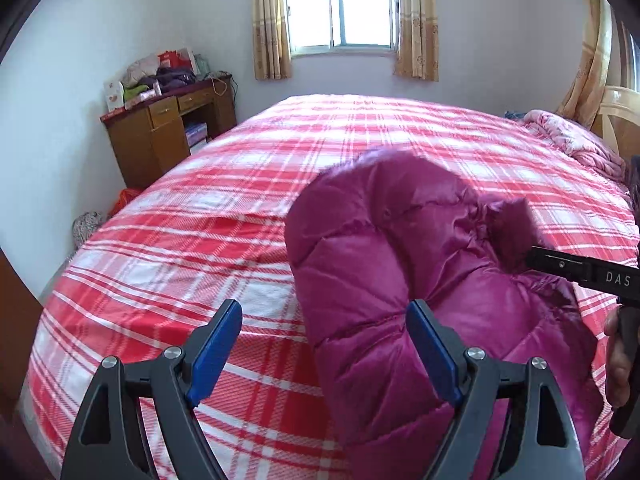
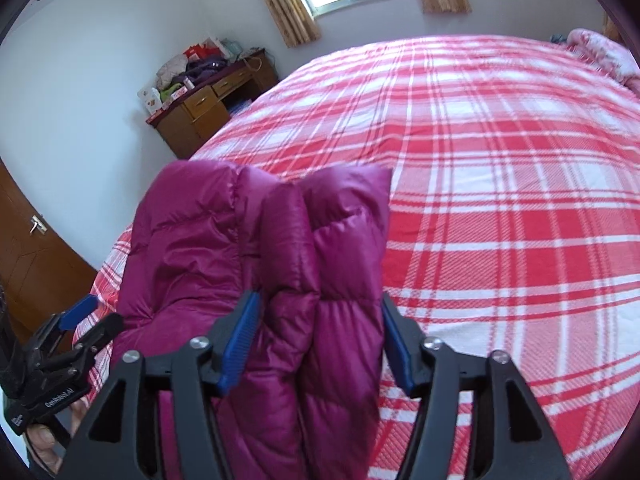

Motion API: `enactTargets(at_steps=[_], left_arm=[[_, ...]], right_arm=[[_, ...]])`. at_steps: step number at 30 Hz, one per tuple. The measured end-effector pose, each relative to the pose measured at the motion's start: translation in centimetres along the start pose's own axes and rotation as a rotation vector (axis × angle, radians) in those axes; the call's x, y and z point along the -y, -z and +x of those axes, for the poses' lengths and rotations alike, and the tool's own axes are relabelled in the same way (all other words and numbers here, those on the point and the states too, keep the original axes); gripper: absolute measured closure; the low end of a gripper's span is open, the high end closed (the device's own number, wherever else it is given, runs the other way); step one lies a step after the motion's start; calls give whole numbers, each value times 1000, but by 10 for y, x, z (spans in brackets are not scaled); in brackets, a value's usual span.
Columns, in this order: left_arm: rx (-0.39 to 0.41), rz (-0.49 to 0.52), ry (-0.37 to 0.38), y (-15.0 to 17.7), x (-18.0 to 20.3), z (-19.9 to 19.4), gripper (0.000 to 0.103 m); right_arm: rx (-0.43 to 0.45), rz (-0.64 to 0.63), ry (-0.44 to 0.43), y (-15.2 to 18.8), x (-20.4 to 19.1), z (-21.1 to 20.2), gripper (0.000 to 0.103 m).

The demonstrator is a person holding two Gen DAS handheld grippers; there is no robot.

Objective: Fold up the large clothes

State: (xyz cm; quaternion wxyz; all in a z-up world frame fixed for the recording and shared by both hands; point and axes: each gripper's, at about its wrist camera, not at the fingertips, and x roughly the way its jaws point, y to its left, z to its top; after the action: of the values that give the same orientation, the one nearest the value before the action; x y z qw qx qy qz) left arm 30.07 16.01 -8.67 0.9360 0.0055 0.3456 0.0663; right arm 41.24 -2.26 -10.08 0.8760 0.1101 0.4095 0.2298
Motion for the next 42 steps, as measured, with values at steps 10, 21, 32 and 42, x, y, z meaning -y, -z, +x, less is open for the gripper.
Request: enactTargets(at_steps=[10, 21, 32, 42], left_arm=[[167, -19, 9, -20, -14, -70, 18], [249, -26, 29, -33, -13, -107, 18], [266, -16, 34, -32, -11, -115, 18], [258, -17, 33, -31, -11, -112, 18]], right_arm=[[143, -77, 64, 17, -44, -80, 28], [226, -126, 70, 22, -75, -119, 24], [252, -143, 69, 26, -82, -128, 21], [256, -135, 65, 28, -79, -129, 21]])
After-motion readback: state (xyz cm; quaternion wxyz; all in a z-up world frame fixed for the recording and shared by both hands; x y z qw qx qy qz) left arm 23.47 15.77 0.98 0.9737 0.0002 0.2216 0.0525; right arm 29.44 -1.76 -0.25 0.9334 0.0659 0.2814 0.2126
